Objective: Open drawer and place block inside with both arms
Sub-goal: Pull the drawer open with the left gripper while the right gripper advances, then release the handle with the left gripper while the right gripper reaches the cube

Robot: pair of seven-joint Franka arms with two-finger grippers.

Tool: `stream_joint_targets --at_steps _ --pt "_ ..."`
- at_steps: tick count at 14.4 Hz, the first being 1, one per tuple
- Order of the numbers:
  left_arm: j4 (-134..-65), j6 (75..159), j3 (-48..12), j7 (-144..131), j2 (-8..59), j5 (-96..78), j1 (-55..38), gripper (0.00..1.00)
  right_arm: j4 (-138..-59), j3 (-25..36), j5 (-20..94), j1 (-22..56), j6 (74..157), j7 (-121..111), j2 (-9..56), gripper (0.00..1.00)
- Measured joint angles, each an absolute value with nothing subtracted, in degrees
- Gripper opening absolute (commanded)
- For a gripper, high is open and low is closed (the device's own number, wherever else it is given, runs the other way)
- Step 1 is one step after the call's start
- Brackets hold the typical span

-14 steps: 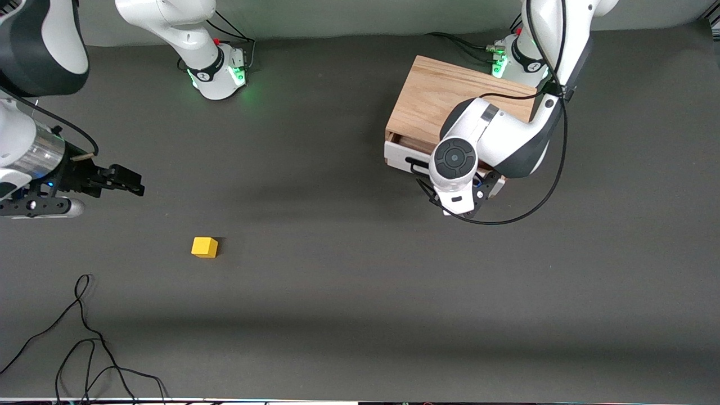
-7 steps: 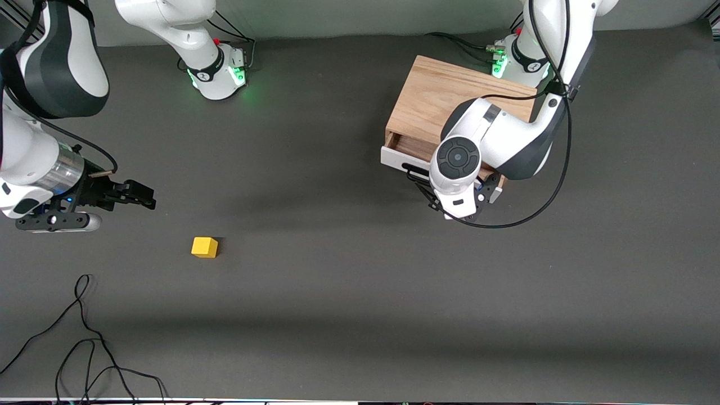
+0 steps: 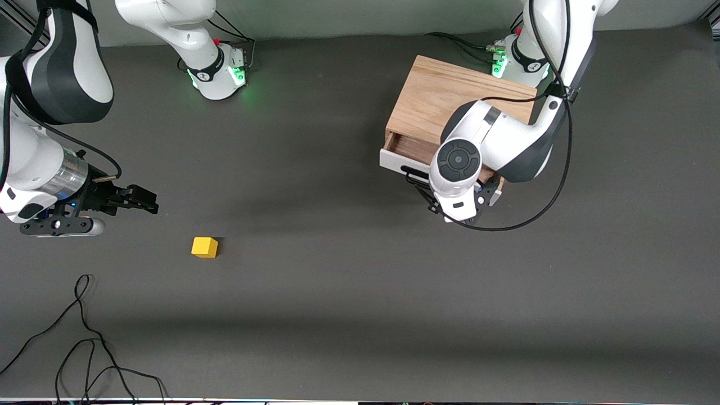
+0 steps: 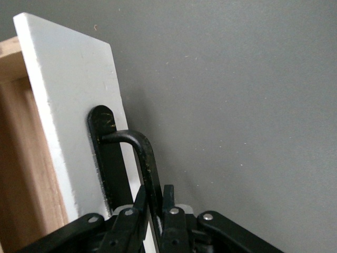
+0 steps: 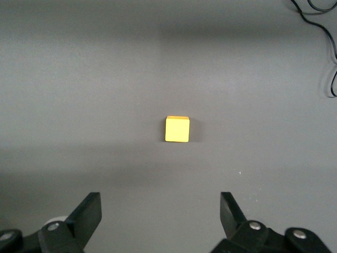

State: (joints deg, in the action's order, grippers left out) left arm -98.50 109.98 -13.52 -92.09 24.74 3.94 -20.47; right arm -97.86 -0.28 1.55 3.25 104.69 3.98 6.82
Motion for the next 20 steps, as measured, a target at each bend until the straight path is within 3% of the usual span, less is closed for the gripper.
stream_joint_targets --at_steps 1,2,3,4,11,16,20 --pt "-97.96 109.93 -13.48 -92.09 25.08 3.95 -20.47 0.00 -97.87 -0.28 1.55 3.25 104.68 3.98 6.82 1.00" --pt "-97.54 109.77 -13.46 -92.09 25.34 3.95 -20.46 0.30 -97.88 -0.28 1.55 3.25 104.65 3.98 6.82 1.00" --pt "-97.30 109.73 -13.45 -92.06 25.54 3.97 -20.46 0.69 -97.89 -0.28 1.55 3.25 104.64 3.98 6.82 1.00" --pt "-96.98 109.66 -13.40 -91.67 25.67 4.07 -20.45 0.99 -97.92 -0.28 1.55 3.25 104.63 3.98 6.82 1.00" --pt "-94.37 106.94 -13.11 -89.32 25.69 4.53 -19.92 0.99 -98.14 -0.28 1.55 3.25 105.65 3.99 8.23 1.00" --pt "-86.74 96.59 -13.01 -82.95 25.57 4.48 -16.48 0.99 -97.91 -0.28 1.55 3.25 107.18 3.99 10.30 1.00" --pt "-87.11 96.20 -13.46 -82.71 26.69 4.46 -16.88 0.98 -98.01 -0.28 1.55 3.25 110.91 4.64 13.15 1.00"
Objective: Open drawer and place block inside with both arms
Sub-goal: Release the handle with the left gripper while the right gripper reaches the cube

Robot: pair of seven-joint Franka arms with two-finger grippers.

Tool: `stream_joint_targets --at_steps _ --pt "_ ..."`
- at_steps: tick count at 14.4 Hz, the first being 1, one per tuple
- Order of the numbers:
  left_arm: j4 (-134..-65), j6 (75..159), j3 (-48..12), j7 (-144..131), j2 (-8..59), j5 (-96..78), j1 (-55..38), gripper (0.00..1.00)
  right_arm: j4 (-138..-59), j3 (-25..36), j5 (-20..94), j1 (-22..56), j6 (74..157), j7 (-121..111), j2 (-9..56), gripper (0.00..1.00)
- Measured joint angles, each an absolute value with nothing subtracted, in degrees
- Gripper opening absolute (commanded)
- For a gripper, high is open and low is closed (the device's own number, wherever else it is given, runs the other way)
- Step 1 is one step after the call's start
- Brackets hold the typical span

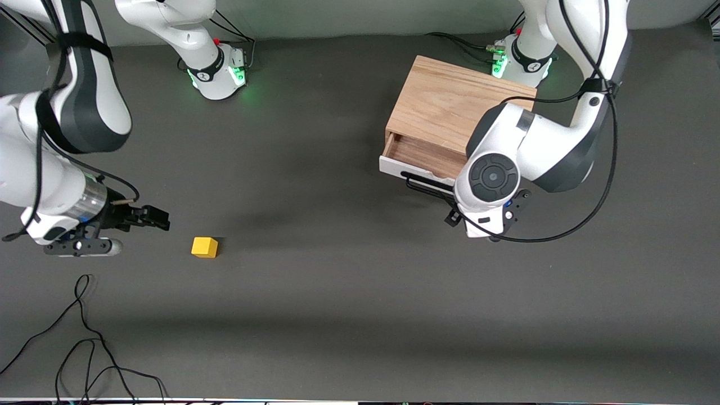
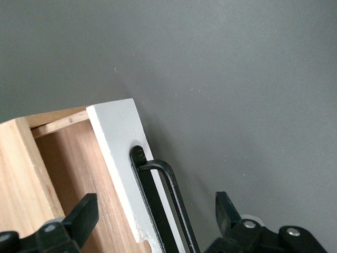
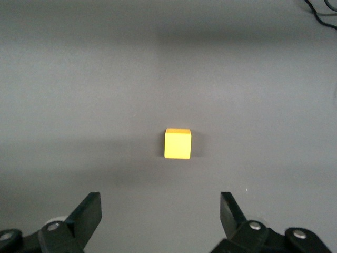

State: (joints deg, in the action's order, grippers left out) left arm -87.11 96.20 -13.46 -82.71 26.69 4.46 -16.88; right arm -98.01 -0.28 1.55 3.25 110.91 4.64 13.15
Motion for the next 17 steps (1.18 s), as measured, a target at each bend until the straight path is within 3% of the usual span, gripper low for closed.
stream_joint_targets --at_steps 5,9,14,17 --pt "-87.29 96.21 -13.61 -82.70 29.58 4.46 -17.04 0.98 -100.13 -0.30 1.55 4.48 116.80 7.42 16.96 1.00" --pt "-87.27 96.20 -13.63 -82.68 29.59 4.46 -17.04 0.98 -101.94 -0.21 1.56 4.71 119.67 7.70 18.27 1.00" --pt "-86.95 96.19 -13.61 -82.27 29.38 4.47 -16.99 0.98 -107.33 0.77 1.56 4.39 129.70 7.76 22.29 1.00" --pt "-83.69 93.09 -13.45 -75.58 27.10 4.54 -16.40 0.99 -109.59 1.12 1.56 4.23 133.62 7.76 25.11 1.00"
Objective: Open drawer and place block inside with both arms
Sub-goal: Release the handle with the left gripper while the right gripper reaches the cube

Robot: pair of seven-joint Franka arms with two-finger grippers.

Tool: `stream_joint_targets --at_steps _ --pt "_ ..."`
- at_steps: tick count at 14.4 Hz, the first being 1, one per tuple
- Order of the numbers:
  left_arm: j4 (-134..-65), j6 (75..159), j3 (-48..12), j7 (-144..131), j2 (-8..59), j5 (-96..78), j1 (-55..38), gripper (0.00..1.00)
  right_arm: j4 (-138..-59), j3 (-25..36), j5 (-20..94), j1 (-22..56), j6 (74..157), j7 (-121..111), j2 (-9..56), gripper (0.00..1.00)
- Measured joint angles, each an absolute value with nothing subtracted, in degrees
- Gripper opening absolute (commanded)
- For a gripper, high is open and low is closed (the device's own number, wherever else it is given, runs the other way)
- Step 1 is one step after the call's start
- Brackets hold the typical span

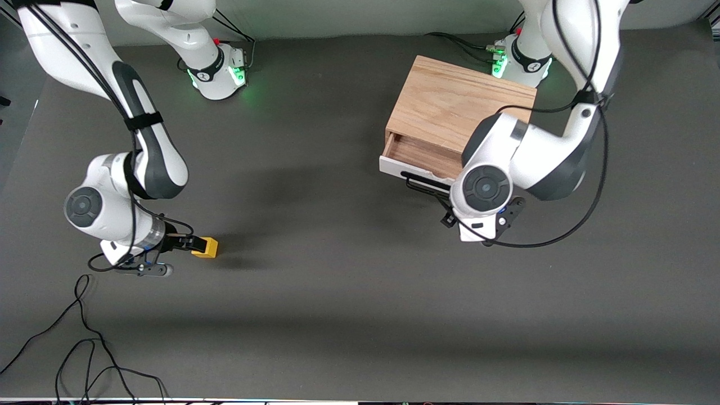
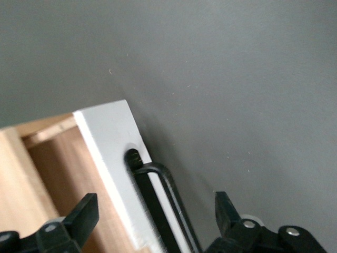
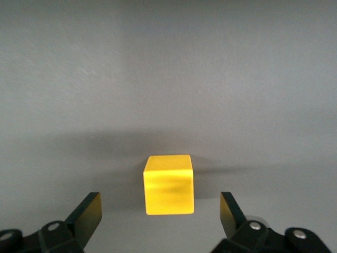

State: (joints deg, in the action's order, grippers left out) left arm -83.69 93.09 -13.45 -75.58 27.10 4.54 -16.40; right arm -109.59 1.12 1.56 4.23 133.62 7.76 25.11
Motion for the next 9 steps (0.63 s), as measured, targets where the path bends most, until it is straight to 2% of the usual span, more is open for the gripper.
stream_joint_targets --at_steps 5,6,8,9 --pt "-74.05 80.70 -12.93 -49.12 21.04 4.58 -8.93 0.99 -112.43 1.12 1.56 4.22 140.19 7.77 28.25 0.99" --pt "-73.48 79.94 -12.88 -42.69 19.46 4.56 -6.77 0.99 -112.91 1.13 1.56 4.21 141.14 7.78 28.75 0.92" --pt "-73.14 78.59 -12.82 -31.26 16.49 4.50 -2.58 1.00 -113.24 1.15 1.56 4.13 141.81 7.78 29.43 0.86" --pt "-73.11 78.37 -12.81 -25.55 15.33 4.38 -0.50 1.00 -113.24 1.16 1.56 4.07 141.81 7.78 29.56 0.76"
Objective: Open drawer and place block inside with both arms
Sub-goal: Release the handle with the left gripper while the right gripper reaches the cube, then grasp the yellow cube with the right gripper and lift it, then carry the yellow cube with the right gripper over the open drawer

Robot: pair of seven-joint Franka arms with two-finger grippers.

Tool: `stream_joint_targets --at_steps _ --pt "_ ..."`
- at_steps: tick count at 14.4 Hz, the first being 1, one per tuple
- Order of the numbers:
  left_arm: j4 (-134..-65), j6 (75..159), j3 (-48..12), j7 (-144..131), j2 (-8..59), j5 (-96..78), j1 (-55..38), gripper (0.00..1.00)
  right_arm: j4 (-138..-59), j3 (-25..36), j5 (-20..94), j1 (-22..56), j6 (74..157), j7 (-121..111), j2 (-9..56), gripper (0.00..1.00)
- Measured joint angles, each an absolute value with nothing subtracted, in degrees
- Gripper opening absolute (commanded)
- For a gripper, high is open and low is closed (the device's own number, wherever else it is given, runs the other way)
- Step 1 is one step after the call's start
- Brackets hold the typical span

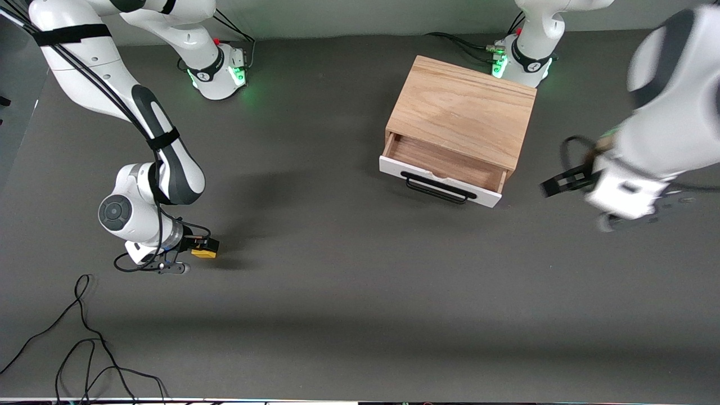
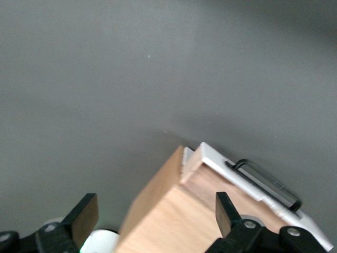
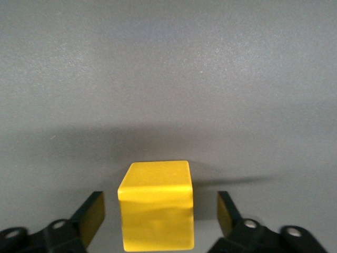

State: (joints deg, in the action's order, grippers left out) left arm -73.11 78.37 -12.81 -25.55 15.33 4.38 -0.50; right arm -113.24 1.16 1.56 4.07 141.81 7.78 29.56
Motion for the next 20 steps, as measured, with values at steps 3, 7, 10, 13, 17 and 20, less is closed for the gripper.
stream_joint_targets --at_steps 3,7,10,13,17,20 --pt "-73.11 78.70 -12.79 -12.93 14.17 3.37 3.99 1.00 -113.24 1.17 1.56 4.00 141.81 7.78 29.76 0.29" --pt "-73.13 79.54 -13.46 -10.36 14.17 2.93 4.24 1.00 -112.36 0.95 1.59 4.16 141.35 9.58 29.68 0.17" --pt "-73.13 79.51 -13.80 -10.36 14.14 2.93 4.08 1.00 -105.94 -0.59 2.24 6.57 130.52 18.38 28.44 0.17" --pt "-73.13 79.41 -13.85 -10.36 14.14 2.93 3.90 1.00 -94.32 -1.32 7.42 14.79 116.91 29.99 26.69 0.17" --pt "-73.14 79.33 -13.86 -10.36 14.10 2.95 3.31 1.00 -80.63 -1.59 10.26 27.28 108.46 46.28 25.59 0.17" --pt "-74.46 79.84 -13.71 -10.22 12.85 2.99 3.35 1.00 -75.92 -1.58 10.18 36.94 107.79 56.08 26.07 0.18"
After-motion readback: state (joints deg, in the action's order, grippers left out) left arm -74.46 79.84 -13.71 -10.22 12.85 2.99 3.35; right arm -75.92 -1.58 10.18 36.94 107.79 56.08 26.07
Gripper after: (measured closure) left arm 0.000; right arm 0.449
